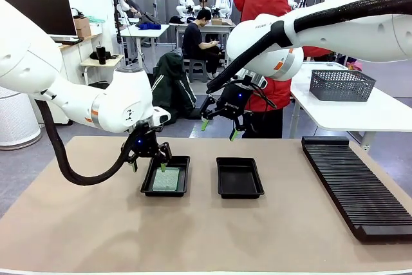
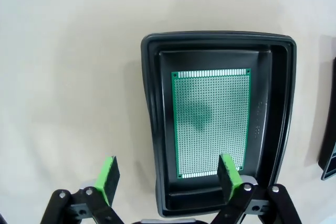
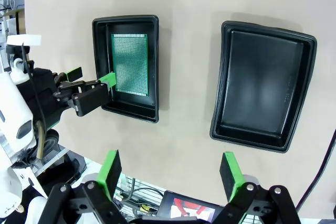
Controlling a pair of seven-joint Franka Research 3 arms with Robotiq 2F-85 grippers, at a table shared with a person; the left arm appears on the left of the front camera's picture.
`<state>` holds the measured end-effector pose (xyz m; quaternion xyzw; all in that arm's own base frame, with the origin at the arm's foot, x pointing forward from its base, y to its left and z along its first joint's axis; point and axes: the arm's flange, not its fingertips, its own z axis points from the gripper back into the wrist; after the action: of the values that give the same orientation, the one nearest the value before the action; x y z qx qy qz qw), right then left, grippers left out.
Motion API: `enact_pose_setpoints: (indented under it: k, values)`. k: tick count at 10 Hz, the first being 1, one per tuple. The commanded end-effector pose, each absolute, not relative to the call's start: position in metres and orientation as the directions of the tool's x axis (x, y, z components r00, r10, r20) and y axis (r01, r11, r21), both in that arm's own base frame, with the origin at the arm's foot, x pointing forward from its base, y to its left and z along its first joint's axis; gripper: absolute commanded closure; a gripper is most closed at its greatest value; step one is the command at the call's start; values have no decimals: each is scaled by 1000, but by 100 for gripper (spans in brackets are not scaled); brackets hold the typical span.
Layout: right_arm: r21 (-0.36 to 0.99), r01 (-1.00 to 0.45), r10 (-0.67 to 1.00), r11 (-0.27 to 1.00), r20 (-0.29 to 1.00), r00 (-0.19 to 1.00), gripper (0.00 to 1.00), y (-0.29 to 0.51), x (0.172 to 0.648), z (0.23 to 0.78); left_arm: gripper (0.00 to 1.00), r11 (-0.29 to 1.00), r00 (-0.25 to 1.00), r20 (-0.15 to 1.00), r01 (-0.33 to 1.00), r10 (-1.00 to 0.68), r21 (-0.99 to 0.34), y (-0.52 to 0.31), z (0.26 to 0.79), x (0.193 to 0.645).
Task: Inspect and transfer BCBs to ESD trays.
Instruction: Pick up the ESD tray and place it on the left side of the table.
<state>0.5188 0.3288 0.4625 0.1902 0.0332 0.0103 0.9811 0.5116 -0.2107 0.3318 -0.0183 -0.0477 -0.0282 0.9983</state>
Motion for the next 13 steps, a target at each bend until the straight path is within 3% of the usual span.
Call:
enact_pose_setpoints:
  k: [1, 13]
  values:
    - [363, -3, 29, 932, -68, 997, 0, 330, 519, 462, 2, 999, 995, 89, 38, -37, -8, -217, 331, 521]
    - [363, -3, 29, 932, -68, 997, 0, 330, 519, 462, 61, 999, 998, 62, 33, -33, -4, -207, 312, 534]
